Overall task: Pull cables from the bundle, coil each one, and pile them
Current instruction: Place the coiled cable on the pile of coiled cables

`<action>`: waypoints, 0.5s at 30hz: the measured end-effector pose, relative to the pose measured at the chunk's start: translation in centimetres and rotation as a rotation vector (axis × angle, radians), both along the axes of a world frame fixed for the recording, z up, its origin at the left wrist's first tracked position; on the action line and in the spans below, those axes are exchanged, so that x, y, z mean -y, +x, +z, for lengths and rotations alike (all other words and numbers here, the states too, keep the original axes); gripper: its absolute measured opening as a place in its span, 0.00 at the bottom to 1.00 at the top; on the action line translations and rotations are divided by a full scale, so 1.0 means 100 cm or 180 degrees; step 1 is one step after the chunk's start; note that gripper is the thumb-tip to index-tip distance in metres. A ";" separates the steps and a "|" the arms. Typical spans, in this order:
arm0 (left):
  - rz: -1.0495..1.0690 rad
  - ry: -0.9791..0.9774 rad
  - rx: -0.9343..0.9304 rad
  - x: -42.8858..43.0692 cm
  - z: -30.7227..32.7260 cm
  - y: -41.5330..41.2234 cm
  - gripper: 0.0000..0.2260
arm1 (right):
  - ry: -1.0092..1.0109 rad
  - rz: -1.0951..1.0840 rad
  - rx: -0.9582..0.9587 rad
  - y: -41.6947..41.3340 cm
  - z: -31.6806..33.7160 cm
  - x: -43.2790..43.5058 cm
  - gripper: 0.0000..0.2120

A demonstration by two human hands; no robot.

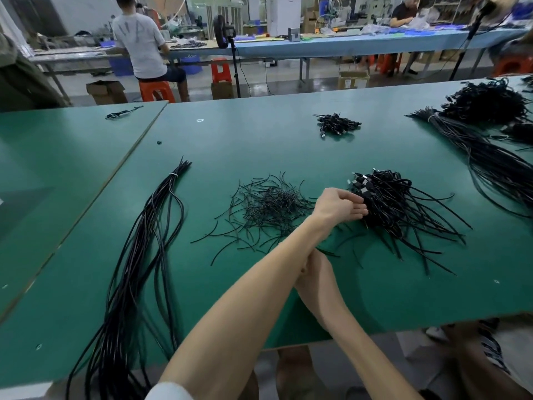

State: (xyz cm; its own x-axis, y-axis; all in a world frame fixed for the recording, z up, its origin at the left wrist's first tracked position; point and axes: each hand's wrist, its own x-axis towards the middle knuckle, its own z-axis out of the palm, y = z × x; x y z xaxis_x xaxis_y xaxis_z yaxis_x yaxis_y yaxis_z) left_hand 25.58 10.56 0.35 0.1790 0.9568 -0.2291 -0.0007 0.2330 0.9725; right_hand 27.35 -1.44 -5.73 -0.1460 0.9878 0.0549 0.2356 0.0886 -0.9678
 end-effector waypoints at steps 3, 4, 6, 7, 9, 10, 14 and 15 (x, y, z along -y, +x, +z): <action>-0.0360 -0.0173 0.0205 0.007 -0.001 0.002 0.16 | 0.0097 -0.0001 0.0057 -0.001 0.001 0.002 0.15; -0.0424 -0.0211 0.0258 0.008 -0.001 0.004 0.18 | 0.0121 -0.0011 0.0030 0.000 0.003 0.002 0.11; -0.0479 -0.0241 0.0311 0.007 -0.002 0.005 0.20 | 0.0084 -0.0032 -0.0045 0.002 0.005 0.003 0.08; -0.0486 -0.0240 0.0345 0.007 -0.002 0.004 0.20 | 0.0047 -0.0052 -0.0060 0.002 0.005 0.003 0.10; -0.0494 -0.0237 0.0395 0.008 -0.002 0.002 0.20 | 0.0044 -0.0090 0.0005 0.001 0.008 0.004 0.15; -0.0494 -0.0219 0.0394 0.010 -0.002 0.001 0.20 | 0.0060 -0.0079 0.0074 0.001 0.009 0.005 0.14; -0.0363 -0.0007 0.0507 0.017 0.001 -0.014 0.16 | 0.0089 0.0104 0.0267 0.001 0.008 0.007 0.03; -0.0297 0.0061 0.0566 0.018 0.004 -0.021 0.15 | 0.0061 0.0190 0.0264 0.001 0.008 0.007 0.02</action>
State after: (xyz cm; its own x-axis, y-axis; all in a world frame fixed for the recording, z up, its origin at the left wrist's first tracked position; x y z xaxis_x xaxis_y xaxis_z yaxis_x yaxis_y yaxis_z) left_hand 23.49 8.74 0.71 0.3030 0.9381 -0.1678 -0.1521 0.2215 0.9632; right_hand 27.48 -2.16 -4.97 -0.2095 0.9760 0.0589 0.3086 0.1231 -0.9432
